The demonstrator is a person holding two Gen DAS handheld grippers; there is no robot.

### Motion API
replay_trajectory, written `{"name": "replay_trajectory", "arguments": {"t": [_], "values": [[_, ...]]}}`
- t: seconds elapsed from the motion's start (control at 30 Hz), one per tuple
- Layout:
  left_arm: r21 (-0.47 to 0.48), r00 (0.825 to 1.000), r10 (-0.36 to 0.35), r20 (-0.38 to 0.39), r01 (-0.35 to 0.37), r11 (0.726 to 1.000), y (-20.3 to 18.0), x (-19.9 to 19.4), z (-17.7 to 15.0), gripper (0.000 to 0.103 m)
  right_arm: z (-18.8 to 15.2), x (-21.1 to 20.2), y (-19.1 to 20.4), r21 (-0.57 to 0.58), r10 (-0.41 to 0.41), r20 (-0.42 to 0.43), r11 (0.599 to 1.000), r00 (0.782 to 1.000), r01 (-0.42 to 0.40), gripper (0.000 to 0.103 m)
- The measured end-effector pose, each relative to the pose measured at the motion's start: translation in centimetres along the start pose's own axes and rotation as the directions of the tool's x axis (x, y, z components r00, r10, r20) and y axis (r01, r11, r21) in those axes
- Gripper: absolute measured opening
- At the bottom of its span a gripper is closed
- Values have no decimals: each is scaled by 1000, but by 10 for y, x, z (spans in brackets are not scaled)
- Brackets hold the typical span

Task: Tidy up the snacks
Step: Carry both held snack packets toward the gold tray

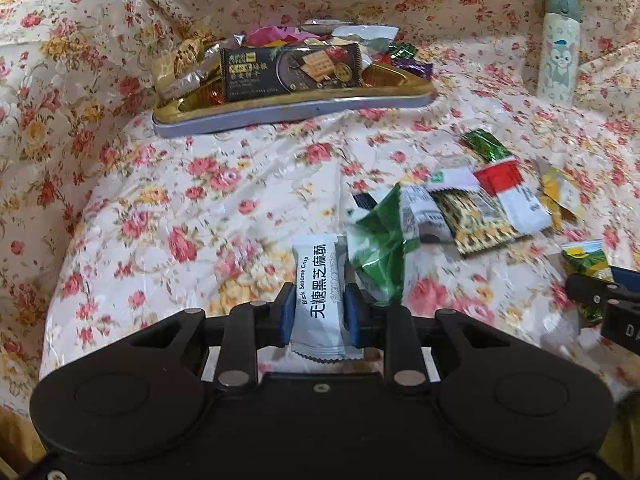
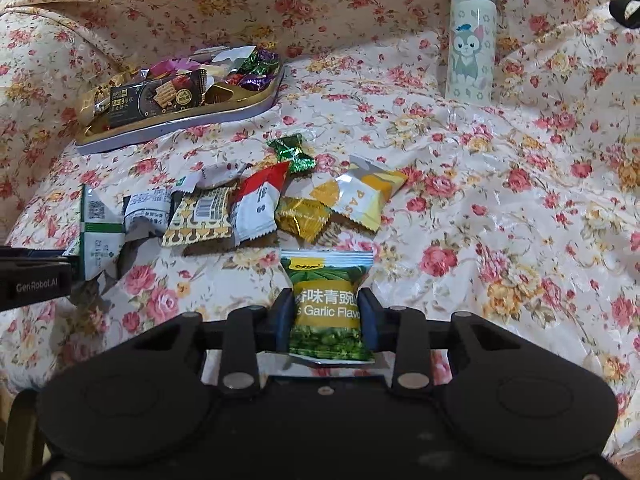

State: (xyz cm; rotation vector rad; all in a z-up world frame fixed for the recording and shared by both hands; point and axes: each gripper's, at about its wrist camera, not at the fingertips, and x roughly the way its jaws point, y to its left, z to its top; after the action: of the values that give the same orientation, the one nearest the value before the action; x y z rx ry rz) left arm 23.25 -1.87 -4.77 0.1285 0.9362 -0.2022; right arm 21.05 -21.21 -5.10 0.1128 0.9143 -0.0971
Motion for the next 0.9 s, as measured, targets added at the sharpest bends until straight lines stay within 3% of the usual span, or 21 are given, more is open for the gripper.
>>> {"name": "replay_trajectory", "arguments": {"t": [0.5,0.6,0.9], "values": [[-2,1000,21,-7,-21,1000,0,4,-1,38,-14,-9,6,-35,-22,-17,999,1000,21,39],[-24,1000,5,-3,-5,1000,2,3,-2,29,-15,-9,7,-44,-26,-11,999,1000,26,39],[-45,1000,12,18,-11,999,2,-24,-11,28,-17,-21,4,-32,-1,2,999,1000,1,35]]}}
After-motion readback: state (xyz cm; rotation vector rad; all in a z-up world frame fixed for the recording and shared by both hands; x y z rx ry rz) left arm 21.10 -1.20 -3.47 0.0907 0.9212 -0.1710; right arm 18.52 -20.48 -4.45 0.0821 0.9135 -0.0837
